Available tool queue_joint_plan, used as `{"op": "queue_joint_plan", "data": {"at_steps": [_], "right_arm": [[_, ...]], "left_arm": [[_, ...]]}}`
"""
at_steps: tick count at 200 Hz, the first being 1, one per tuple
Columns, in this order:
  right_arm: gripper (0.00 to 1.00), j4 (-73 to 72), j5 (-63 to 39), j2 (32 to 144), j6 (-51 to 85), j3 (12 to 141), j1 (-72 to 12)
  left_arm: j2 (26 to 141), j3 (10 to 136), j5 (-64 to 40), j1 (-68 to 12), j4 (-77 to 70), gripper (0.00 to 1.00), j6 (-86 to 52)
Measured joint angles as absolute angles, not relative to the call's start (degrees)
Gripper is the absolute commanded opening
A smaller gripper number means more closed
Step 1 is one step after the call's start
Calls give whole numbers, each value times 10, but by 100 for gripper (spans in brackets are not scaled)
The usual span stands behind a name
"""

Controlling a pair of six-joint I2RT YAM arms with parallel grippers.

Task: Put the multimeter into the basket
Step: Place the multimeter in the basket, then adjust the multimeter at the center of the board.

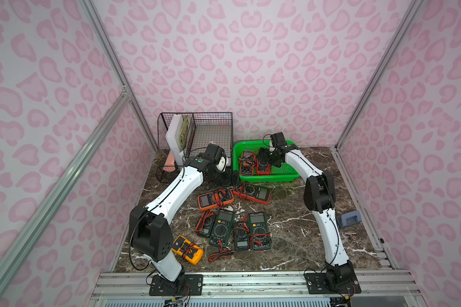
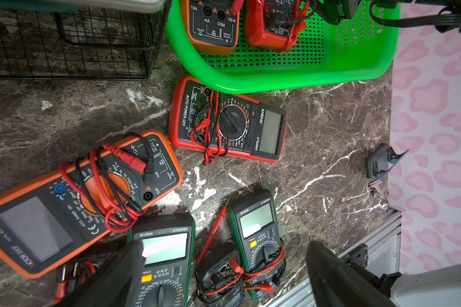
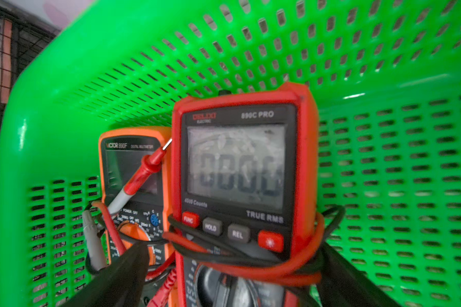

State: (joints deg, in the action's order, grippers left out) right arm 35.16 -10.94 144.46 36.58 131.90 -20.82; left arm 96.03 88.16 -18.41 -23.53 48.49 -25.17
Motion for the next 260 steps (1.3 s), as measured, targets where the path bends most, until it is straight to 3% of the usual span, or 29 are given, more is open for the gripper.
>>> {"op": "queue_joint_plan", "data": {"at_steps": [62, 159, 260], "right_arm": [[99, 355, -104, 1424, 372, 1313, -209], [99, 340, -75, 1286, 357, 1209, -202], [99, 266, -62, 1018, 312, 841, -257]], "left_arm": [[960, 876, -184, -235, 484, 99, -252], [938, 849, -176, -235, 476, 98, -255], [904, 767, -155, -235, 428, 98, -317]]}}
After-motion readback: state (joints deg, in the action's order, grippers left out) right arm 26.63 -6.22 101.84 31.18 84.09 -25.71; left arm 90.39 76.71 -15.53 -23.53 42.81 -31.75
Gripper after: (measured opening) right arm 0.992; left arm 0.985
